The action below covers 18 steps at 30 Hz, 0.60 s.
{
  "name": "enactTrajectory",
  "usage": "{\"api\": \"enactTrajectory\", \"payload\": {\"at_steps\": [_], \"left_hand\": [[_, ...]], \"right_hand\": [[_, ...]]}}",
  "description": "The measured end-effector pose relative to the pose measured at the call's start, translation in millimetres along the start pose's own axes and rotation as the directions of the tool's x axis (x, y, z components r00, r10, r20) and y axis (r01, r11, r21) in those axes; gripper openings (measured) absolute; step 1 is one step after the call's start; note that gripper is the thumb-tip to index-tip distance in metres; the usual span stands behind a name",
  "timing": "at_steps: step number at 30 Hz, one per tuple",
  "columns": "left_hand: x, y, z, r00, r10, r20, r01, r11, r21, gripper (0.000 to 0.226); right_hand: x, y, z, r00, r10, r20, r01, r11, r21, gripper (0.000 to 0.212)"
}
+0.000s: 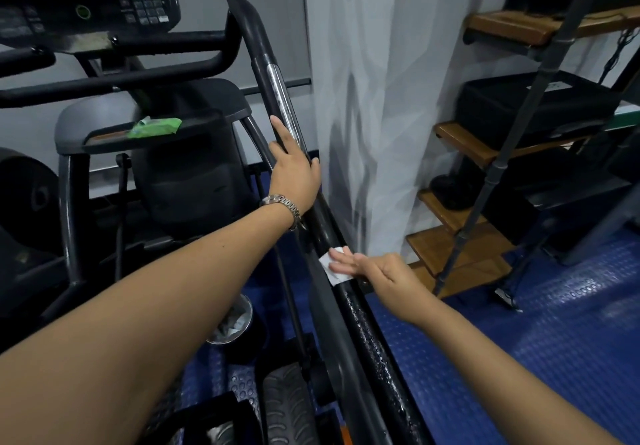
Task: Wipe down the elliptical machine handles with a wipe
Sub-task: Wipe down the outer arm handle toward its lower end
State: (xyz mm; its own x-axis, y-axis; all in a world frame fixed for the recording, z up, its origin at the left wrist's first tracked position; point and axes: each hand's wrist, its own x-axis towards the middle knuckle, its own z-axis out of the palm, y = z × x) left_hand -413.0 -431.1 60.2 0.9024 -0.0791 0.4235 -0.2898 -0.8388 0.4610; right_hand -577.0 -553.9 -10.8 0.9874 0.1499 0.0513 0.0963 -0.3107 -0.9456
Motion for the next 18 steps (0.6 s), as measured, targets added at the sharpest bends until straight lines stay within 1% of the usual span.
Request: {"api": "enactTrajectory", "payload": {"at_steps": [2,5,7,10,13,15,18], "left_hand": [[0.5,-0.5,0.7,1.0,-0.003,0.002,0.004,1.0,-0.016,0.089],[0.7,-0.7,1.0,1.0,-0.01,0.004,0.01,1.0,-0.021,0.09],[1.3,-1.7,1.9,1.0,-0.005,0.006,0.005,1.0,-0.016,0.089],[2.0,-3.2,4.1,1.0,-0.01,0.003,0.01,1.0,-0.019,0.089],[1.0,-1.7,3.4,1.0,-0.018,0.0,0.018,0.999,-0.036,0.089],[-0.1,-0.9,2.3,1.0,-0.02,-0.005,0.019,0.999,-0.041,0.089],[0.5,-1.1,2.5,1.0,-0.018,-0.006,0.017,0.999,-0.038,0.089]], "right_hand": [[3.7,0.6,2.2,1.0,0.013,-0.025,-0.012,0.999,0.05,0.046],[7.5,3.8,9.1,0.998,0.012,-0.058,-0.009,0.999,0.053,0.041],[-0.3,7.4,7.0,0.998,0.01,-0.058,-0.007,0.998,0.067,0.038],[-6.1,7.5,2.3,0.998,0.003,-0.057,0.003,0.993,0.116,0.04],[4.6,1.2,5.5,0.997,0.022,-0.076,-0.016,0.997,0.077,0.042],[6.7,0.8,9.6,0.996,0.005,-0.088,-0.003,1.0,0.029,0.042],[-5.6,7.8,5.8,0.998,-0.013,-0.056,0.015,0.999,0.031,0.04]]}}
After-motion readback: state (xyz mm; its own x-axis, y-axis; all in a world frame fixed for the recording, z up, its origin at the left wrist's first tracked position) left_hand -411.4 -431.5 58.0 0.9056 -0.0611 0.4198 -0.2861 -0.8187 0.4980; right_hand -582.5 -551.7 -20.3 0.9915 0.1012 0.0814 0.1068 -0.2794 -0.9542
